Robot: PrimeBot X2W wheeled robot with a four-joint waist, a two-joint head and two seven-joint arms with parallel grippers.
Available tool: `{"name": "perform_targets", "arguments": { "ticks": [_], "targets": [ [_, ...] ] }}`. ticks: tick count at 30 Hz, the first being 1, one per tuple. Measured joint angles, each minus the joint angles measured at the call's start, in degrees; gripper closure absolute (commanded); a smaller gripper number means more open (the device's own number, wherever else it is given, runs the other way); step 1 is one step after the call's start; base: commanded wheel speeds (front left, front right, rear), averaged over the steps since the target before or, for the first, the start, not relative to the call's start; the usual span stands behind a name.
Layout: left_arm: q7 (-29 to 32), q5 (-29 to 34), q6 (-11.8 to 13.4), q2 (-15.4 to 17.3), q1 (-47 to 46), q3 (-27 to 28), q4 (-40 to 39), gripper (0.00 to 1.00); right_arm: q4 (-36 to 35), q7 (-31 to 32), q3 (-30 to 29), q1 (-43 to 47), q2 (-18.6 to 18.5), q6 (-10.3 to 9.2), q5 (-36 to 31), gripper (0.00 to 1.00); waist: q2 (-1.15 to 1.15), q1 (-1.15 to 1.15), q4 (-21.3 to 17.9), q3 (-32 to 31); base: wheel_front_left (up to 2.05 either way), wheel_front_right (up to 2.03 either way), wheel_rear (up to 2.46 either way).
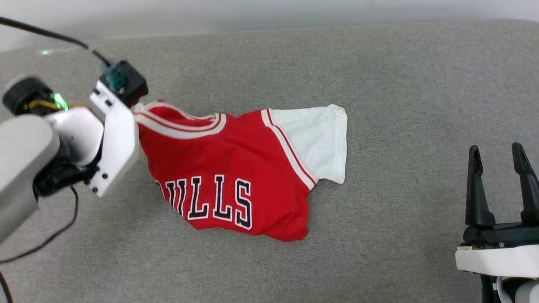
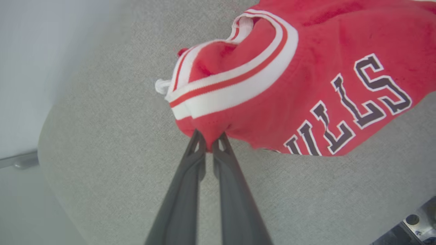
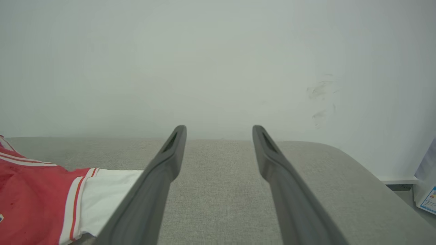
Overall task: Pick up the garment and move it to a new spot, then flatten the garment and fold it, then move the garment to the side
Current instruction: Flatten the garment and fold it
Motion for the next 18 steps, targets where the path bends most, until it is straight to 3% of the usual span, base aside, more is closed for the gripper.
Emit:
{"name": "perform_targets", "arguments": {
  "ticks": [5,11,17,18],
  "targets": [
    [-4.65,-2.23,1.03,-2.79,6.23,0.04,4.06,1.00,0.53,0.00,0.33,0.02,0.00,0.00,0.11,0.00,0.00,0.00,-0.43,1.32,0.00,0.00,0.00],
    [-7.02,-3.05,0.90,-8.77,10.53,0.11,8.53,1.00,1.19,0.00,0.57,-0.55,0.01,0.00,0.05,0.00,0.00,0.00,-1.01,2.84,0.00,0.00,0.00],
    [-8.24,-2.26,0.29,-10.21,11.07,0.33,11.55,1.00,1.77,0.00,0.66,-1.03,0.01,0.00,-0.27,0.00,0.00,0.00,-1.31,2.72,0.00,0.00,0.00],
    [-9.04,-1.80,0.27,-10.20,10.92,0.47,11.89,0.52,1.82,0.00,0.52,-1.02,0.01,0.00,-0.27,0.00,0.00,0.00,-1.27,2.54,0.00,0.00,0.00]
  ]
}}
